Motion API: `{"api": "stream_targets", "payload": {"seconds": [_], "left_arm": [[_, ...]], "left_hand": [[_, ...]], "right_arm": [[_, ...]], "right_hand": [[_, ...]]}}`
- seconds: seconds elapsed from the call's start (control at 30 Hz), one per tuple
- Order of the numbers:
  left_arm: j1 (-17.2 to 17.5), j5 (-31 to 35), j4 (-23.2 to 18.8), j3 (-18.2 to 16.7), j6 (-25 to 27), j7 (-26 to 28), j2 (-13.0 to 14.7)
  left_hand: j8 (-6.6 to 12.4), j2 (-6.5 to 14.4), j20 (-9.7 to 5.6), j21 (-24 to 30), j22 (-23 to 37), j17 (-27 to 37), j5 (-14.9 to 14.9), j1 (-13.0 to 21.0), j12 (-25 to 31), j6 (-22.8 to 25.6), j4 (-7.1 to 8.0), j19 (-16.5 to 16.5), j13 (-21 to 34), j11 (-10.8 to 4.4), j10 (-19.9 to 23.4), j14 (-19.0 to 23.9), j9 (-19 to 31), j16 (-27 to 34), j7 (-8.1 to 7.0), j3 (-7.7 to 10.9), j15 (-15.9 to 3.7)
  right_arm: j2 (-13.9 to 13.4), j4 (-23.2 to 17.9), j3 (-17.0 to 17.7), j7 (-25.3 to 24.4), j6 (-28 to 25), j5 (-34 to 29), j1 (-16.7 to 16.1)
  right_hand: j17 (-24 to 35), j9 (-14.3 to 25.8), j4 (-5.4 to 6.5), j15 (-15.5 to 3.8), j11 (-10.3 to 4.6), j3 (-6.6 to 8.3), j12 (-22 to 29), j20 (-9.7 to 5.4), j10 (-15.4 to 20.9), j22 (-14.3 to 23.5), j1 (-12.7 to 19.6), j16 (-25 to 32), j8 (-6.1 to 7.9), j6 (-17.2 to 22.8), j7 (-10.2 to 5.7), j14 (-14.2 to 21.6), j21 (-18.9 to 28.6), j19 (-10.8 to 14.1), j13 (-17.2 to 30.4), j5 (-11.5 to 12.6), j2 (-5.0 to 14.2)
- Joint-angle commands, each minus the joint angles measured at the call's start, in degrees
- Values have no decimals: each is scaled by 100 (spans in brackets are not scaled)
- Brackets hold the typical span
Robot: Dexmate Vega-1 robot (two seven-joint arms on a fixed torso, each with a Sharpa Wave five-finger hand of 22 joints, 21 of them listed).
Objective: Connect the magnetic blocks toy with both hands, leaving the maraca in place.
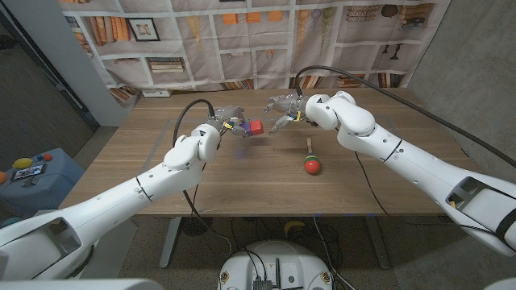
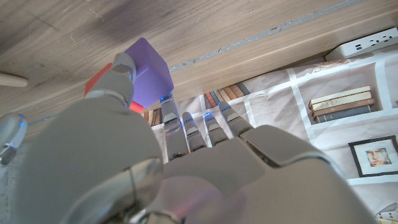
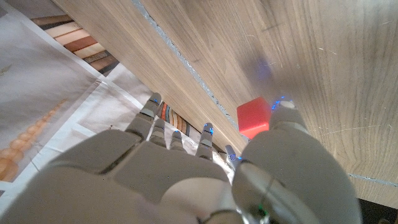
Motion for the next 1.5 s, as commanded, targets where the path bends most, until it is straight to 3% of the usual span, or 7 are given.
{"api": "stream_targets", "payload": {"seconds": [0.03,0.53,0.87,1.5], "left_arm": [[-352,83,93,74,-97,-870,83],[-449,92,209,61,-183,-1243,126],[-460,293,294,138,-157,-1337,86],[-315,339,391,184,-37,-1290,-44]], "left_hand": [[-2,84,48,-4,20,13,57,34,-29,734,37,-9,12,58,-56,-58,117,-6,-481,5,19],[-40,107,54,1,22,15,60,13,-27,708,52,-12,12,69,-90,-78,92,1,-487,-11,35],[-47,116,62,2,22,15,62,6,-27,700,53,-16,12,70,-105,-85,96,4,-485,-19,43],[-104,124,48,-8,23,16,64,-34,-36,589,62,-65,13,68,-175,-118,101,4,-510,-49,60]], "right_arm": [[-235,-39,322,-330,-85,896,-174],[-365,633,733,-1119,331,2693,-267],[-478,797,845,-1538,382,3392,-362],[-733,918,1037,-1823,480,4543,-550]], "right_hand": [[5,-4,13,-31,-36,21,71,-47,97,20,27,64,70,135,-46,110,60,78,12,-6,69],[-7,-15,6,-112,-150,36,151,-75,334,17,-11,111,98,288,-51,233,70,140,6,-77,165],[-6,-22,37,-154,-181,29,179,-110,433,16,-85,123,99,340,-60,256,66,143,1,-131,223],[-5,-40,92,-138,-218,-17,151,-36,425,16,-268,86,70,390,-94,150,31,29,-8,-250,283]]}}
